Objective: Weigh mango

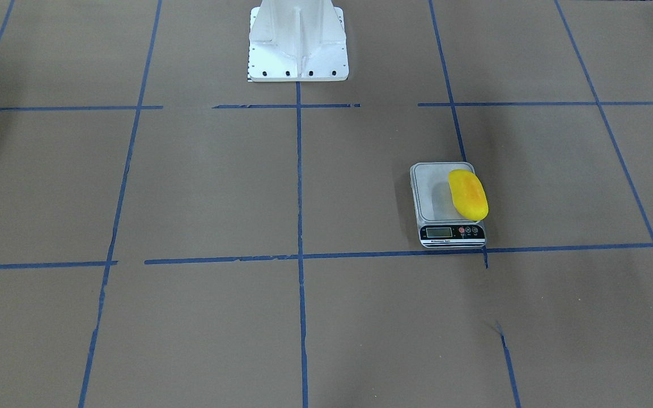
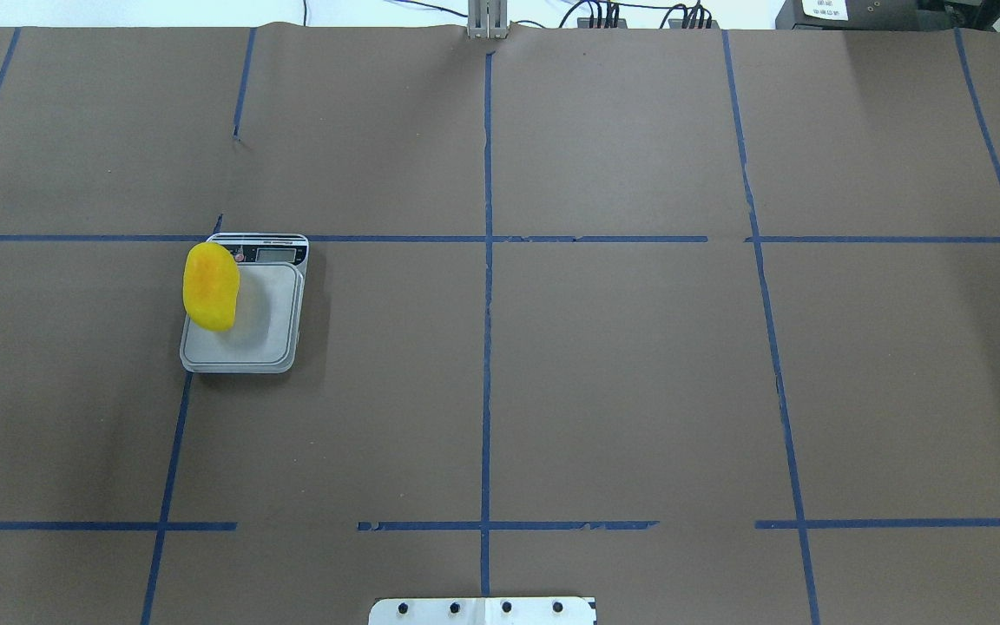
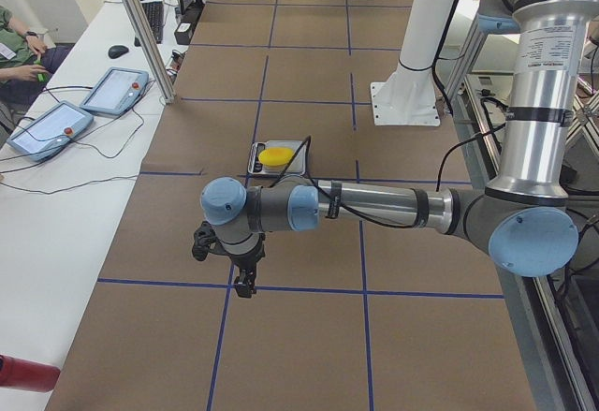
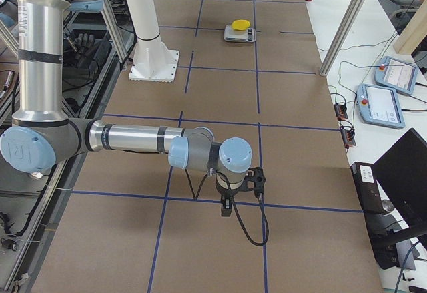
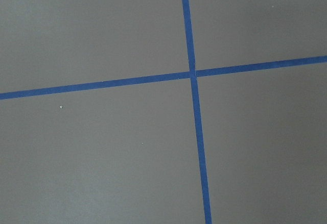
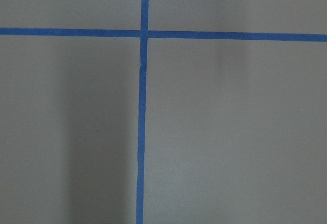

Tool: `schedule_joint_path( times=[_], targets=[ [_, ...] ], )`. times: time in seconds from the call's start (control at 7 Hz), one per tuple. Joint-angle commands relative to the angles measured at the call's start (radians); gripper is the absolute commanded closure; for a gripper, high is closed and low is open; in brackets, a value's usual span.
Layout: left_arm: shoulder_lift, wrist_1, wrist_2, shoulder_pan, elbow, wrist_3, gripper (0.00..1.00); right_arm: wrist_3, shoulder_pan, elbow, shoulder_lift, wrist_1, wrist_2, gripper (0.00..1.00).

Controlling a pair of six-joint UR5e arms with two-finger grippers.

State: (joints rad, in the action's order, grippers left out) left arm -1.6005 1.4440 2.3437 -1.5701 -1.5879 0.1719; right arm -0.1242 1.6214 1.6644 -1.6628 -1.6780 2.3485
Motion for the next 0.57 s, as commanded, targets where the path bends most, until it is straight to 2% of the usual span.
schedule_joint_path(
  times=[0.0, 0.43],
  targets=[
    [0.047, 0.093, 0.020, 0.001, 0.005, -0.006, 0.00, 0.000, 0.000, 0.000, -0.002, 0.000, 0.000, 0.00],
    [0.042, 0.101, 0.020, 0.001, 0.011, -0.002, 0.00, 0.000, 0.000, 0.000, -0.002, 0.001, 0.000, 0.00]
  ],
)
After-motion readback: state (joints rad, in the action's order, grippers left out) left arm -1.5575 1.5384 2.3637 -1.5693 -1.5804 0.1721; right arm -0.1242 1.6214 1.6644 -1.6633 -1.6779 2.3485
